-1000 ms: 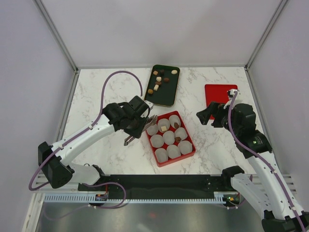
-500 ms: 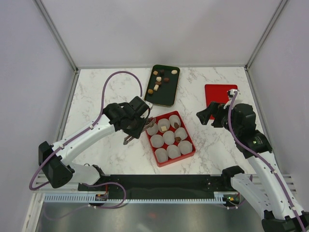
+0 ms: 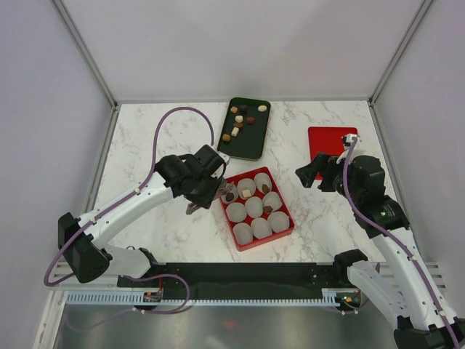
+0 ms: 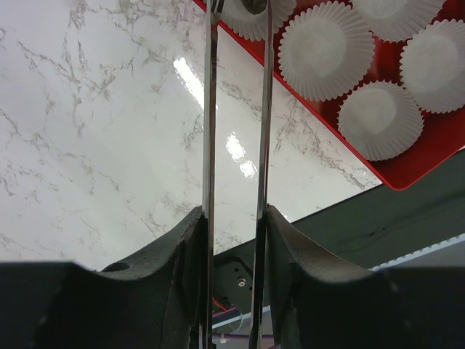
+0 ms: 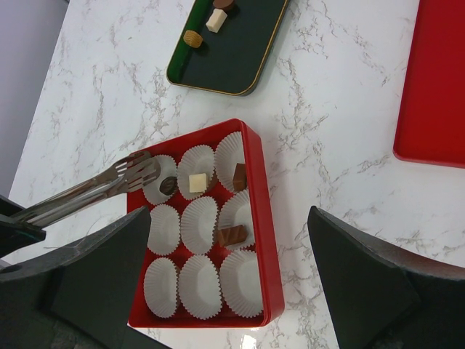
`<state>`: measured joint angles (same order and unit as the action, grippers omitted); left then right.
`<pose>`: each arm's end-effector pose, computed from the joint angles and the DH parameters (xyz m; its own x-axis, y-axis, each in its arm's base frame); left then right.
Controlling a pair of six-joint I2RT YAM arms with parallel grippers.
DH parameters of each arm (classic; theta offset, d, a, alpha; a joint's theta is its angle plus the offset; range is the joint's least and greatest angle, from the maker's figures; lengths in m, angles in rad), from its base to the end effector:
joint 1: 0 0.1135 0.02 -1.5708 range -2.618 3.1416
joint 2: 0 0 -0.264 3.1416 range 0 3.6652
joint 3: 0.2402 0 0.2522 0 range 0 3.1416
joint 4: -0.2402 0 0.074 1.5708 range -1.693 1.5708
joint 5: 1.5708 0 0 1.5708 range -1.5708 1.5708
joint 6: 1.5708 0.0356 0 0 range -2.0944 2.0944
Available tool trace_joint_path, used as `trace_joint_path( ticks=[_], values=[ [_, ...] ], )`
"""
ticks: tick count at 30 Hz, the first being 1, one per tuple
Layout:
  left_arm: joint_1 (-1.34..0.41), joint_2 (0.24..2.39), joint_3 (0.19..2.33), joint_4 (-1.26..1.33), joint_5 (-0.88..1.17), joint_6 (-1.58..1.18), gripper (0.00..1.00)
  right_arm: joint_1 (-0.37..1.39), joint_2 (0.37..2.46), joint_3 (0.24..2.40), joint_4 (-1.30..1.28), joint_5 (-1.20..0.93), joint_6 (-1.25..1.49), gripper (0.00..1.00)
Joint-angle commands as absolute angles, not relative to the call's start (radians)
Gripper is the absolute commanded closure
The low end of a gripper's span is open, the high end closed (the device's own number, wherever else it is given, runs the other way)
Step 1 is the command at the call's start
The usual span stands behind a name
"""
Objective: Pack the chocolate
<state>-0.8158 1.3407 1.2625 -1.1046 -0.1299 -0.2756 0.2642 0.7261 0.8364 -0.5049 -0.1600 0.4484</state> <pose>0.1747 -0.1789 0.3100 -0.7978 0.4541 -0.3967 0.4900 0.8717 0.0124 0.1532 0.0473 0.3334 -0.5077 0.3060 -0.8053 -0.1994 0.8677 0.4554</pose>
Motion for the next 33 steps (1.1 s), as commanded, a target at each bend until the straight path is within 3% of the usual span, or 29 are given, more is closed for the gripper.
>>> trace_joint_path(
  ticks=[1,14,24,33],
  values=[
    [-0.819,1.336,1.282,-1.091,-0.155,-0.299,0.56,0.262,0.715,0.873,-0.48,-0.163,0.457,0.02],
    [-0.819,1.376,1.483,-1.069,-0.268,-0.279,0.56,0.262,0.716,0.877,-0.482,-0.163,0.454,0.02],
    [-0.732,1.637,1.736,-0.993,-0.336,-0.21,0.55,0.262,0.732,0.882,-0.48,-0.161,0.456,0.02],
    [-0.644,1.839,1.798,-0.937,-0.341,-0.21,0.54,0.262,0.758,0.893,-0.476,-0.155,0.442,0.02]
  ],
)
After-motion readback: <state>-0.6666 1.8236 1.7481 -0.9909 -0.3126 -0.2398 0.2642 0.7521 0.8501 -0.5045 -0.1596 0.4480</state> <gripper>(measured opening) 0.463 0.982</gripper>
